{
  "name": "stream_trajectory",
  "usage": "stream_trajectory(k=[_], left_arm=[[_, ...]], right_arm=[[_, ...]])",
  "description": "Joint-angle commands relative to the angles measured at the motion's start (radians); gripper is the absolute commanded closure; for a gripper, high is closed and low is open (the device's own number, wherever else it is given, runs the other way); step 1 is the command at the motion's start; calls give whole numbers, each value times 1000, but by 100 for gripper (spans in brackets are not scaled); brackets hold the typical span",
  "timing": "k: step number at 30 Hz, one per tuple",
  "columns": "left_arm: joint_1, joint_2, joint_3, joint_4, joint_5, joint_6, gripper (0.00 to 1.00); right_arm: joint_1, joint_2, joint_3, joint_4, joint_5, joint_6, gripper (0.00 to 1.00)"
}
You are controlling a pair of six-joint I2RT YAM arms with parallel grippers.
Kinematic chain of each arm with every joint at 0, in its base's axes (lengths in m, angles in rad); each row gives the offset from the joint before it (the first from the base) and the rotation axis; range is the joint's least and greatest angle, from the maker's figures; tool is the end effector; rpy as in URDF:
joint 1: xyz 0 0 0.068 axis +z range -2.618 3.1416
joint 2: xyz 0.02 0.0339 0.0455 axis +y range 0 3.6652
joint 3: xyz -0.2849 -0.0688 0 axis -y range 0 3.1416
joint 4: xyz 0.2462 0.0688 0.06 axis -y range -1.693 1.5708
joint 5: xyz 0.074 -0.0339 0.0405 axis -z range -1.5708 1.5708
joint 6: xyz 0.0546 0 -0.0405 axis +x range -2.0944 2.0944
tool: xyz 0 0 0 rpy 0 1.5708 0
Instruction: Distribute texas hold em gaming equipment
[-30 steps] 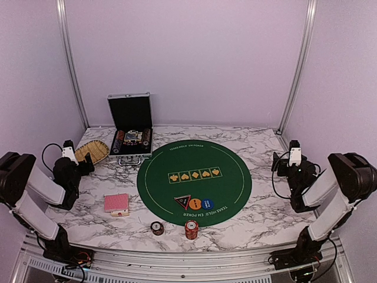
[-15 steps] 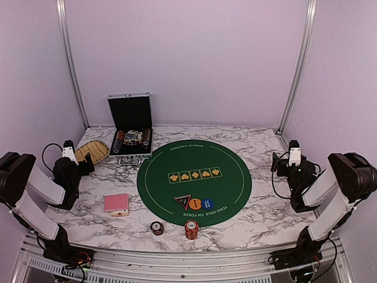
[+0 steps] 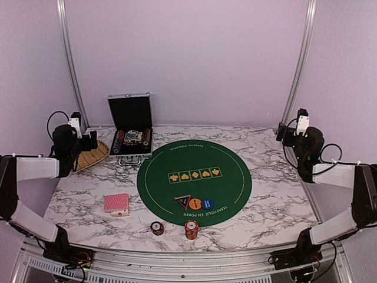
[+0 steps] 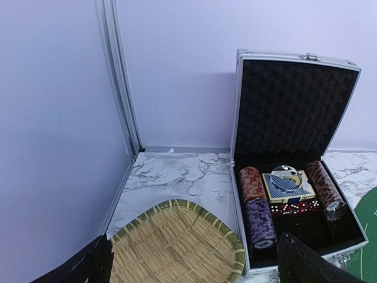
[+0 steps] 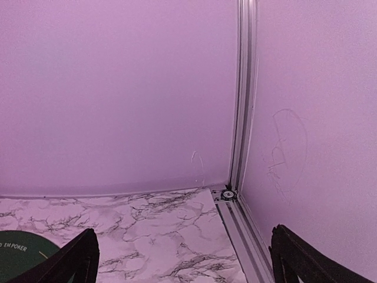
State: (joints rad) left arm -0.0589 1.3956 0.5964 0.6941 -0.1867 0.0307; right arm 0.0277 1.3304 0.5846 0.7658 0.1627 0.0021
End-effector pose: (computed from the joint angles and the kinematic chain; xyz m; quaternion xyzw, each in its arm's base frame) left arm 0.3120 -0.0082 0.2460 -0.0292 0.7421 0.0599 0.6670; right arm 0.3017 -0.0005 0.2698 0.0491 0.6984 -0.0463 0.7125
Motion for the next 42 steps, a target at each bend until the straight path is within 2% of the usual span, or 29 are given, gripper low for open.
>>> stream_trajectory(k=[1, 4, 5, 9, 10, 14, 18, 21, 24, 30, 36, 42], left_arm=[[4, -51, 177, -447, 85, 23, 1], [5, -58, 260, -627, 147, 25, 1], [5, -56, 292, -693, 163, 31, 1], [5, -44, 397, -931, 169, 96, 1], [5, -42, 413, -969, 159, 119, 1], [15, -38, 428, -1075, 139, 191, 1], [24, -33, 449, -1175, 181, 206, 1], [23, -34, 462, -1221, 204, 218, 1], [24, -43, 471, -1250, 230, 233, 1], [23, -45, 502, -1306, 286, 247, 1], [24, -42, 526, -1331, 311, 243, 1], [24, -37, 562, -1350, 318, 229, 1]], right_arm=[[-5, 9, 112, -306, -1, 200, 1], [-5, 29, 219, -467, -5, 390, 1], [-6, 35, 249, -526, -30, 408, 1], [6, 83, 286, -518, -321, 376, 1], [33, 101, 315, -552, -314, 360, 1], [243, 183, 440, -744, -117, 219, 1], [425, 223, 477, -820, -31, 170, 1], [535, 254, 512, -877, -11, 161, 1], [632, 299, 556, -950, -25, 155, 7], [806, 396, 622, -1051, -66, 150, 12], [885, 517, 712, -1139, -123, 147, 16], [905, 595, 790, -1202, -138, 174, 15]])
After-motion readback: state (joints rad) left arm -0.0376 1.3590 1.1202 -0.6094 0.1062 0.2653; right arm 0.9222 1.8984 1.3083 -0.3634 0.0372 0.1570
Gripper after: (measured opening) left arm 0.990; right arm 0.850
